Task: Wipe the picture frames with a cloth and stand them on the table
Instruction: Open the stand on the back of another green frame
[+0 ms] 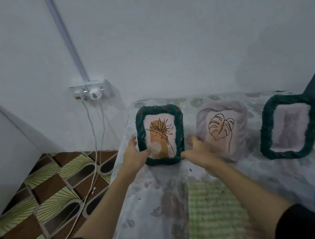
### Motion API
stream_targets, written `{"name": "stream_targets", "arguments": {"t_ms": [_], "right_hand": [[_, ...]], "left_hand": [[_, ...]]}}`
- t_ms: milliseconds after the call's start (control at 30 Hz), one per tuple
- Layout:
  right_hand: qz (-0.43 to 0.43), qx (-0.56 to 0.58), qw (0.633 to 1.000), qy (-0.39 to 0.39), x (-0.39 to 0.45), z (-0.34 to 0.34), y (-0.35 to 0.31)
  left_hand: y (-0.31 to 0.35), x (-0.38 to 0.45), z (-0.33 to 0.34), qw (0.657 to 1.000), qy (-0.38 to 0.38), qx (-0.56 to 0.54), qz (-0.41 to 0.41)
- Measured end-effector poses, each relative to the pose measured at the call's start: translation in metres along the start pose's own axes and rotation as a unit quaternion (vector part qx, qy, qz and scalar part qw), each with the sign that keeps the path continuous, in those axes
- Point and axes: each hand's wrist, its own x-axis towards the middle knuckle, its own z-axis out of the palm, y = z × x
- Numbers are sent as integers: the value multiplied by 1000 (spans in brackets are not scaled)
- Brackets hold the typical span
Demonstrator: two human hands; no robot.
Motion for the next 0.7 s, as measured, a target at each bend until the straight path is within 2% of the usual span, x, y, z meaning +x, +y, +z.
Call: {"name": "stream_targets", "arguments": {"t_ms": [267, 367, 467, 567, 633, 700], "right_hand": [[-16, 55, 998, -30, -30, -2, -11], [-44, 57, 997, -41, -69, -14, -21], [-103, 63, 992, -22, -118, -34, -35], [-153, 107, 982, -11, -173, -65, -54], [-172, 141, 975, -20, -204, -83, -64], [-187, 118, 974, -44, -232, -95, -72]], "left_hand": [[-1, -13, -3, 997, 61, -53, 3], [8, -39, -13, 995, 49, -90, 21], [25, -75, -33, 983, -13, -183, 7], [49, -123, -59, 952, -103, -286, -19], [64, -158, -69, 934, -170, -314, -23], [77, -193, -73, 918, -232, -320, -25]]}}
